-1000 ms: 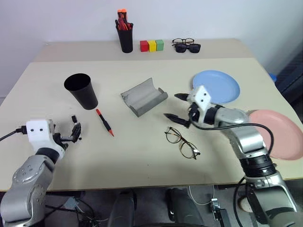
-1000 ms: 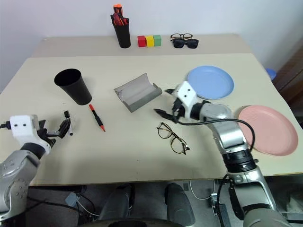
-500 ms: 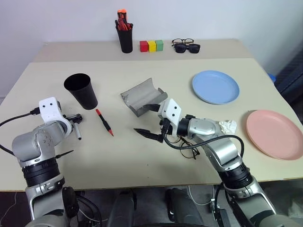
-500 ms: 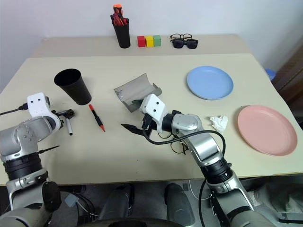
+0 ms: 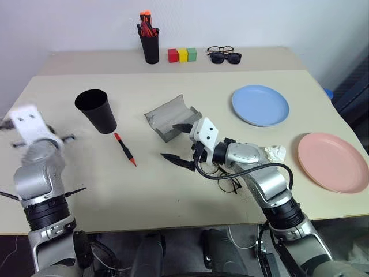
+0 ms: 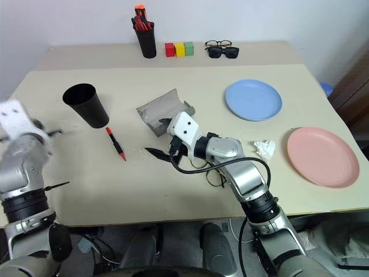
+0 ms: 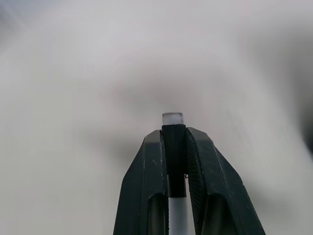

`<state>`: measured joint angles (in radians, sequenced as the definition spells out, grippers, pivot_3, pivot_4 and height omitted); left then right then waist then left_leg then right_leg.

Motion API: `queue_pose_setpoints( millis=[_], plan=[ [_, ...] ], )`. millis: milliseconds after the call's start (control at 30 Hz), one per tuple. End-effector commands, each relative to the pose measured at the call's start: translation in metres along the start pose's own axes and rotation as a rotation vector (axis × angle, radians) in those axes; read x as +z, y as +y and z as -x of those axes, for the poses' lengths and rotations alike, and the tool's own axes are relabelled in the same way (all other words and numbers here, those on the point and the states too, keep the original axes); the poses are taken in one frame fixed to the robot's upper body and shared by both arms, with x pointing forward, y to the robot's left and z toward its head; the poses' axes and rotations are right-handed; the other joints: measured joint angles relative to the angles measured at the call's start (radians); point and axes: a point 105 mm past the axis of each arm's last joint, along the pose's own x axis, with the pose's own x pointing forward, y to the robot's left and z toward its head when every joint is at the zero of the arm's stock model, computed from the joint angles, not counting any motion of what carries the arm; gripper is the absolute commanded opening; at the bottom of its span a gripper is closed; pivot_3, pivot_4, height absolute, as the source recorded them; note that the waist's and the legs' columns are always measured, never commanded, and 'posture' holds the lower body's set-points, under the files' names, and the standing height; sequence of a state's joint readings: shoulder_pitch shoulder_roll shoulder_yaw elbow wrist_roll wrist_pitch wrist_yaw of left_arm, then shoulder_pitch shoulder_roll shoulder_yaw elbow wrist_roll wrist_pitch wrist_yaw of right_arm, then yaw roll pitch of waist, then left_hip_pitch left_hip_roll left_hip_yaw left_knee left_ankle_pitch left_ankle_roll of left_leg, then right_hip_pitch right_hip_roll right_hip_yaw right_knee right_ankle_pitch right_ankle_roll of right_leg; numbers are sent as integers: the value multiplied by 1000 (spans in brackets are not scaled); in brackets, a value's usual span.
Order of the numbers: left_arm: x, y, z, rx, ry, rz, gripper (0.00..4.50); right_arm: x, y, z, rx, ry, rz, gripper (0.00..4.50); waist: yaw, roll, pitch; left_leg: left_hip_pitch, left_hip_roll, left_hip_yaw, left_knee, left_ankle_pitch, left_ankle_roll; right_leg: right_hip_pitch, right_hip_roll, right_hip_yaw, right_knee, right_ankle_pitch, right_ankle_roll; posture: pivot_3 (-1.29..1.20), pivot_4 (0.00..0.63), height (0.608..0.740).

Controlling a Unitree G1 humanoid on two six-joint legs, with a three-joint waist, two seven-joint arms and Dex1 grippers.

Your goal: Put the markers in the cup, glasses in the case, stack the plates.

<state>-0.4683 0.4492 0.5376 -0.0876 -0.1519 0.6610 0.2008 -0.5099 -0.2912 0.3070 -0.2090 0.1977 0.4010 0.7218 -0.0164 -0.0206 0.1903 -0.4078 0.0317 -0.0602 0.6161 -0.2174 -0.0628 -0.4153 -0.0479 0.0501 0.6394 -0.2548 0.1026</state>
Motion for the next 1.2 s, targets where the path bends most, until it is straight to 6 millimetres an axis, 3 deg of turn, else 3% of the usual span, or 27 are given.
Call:
queue_pose_setpoints(
  millis=[33,167,300,667,767,833,967,1033,1167,1200],
  plan=[
    [122,-17,27,-139,-548,211,45,23,-9,-9,-31,-90,47,4500,12,-4,0,-1,0,0,-1,1,-2,0,0,-1,0,0,0,0,150,740],
    [134,-62,25,-289,-601,149,45,32,-19,-17,-87,-140,44,4500,11,-3,-1,-1,-1,0,-1,2,-3,4,-1,-1,-7,2,2,0,150,740],
    [117,-101,18,-376,-597,55,45,42,-28,-22,-133,-181,47,4500,1,-3,-1,0,-1,0,-2,1,-2,4,-1,-1,-7,2,3,0,150,740],
    [61,-115,1,-413,-485,44,45,42,-31,-17,-177,-191,50,4500,-2,-3,-1,-1,0,0,-3,1,-2,0,0,0,-4,2,3,0,150,740],
    [55,-115,-2,-401,-471,48,1415,42,-33,-16,-184,-192,49,4500,0,-3,-1,-1,0,0,-2,1,-2,0,0,-1,-4,3,3,0,150,740],
    [62,-110,-1,-386,-490,92,2334,44,-32,-16,-183,-197,47,4500,0,-3,-1,-1,0,0,-2,1,-2,0,0,-1,-4,3,3,0,150,740],
    [83,-103,11,-398,-547,196,2334,43,-31,-16,-175,-195,45,4500,-2,-3,-1,-1,0,0,-2,1,-2,0,0,-1,-4,3,3,0,150,740],
    [92,-108,27,-483,-574,242,2334,42,-30,-16,-171,-189,45,4500,-4,-3,-1,-1,0,0,-2,1,-2,0,0,0,-4,3,3,0,150,740],
    [78,-125,76,-785,-496,190,2334,38,-29,-15,-162,-177,41,4500,-9,-3,-1,-1,0,0,-3,1,-2,0,0,0,-4,3,3,0,150,740],
    [70,-128,90,-867,-456,165,2604,37,-30,-15,-162,-175,41,4500,-9,-2,0,-1,0,0,-3,1,-2,0,0,0,-4,2,2,0,150,740]
  ],
)
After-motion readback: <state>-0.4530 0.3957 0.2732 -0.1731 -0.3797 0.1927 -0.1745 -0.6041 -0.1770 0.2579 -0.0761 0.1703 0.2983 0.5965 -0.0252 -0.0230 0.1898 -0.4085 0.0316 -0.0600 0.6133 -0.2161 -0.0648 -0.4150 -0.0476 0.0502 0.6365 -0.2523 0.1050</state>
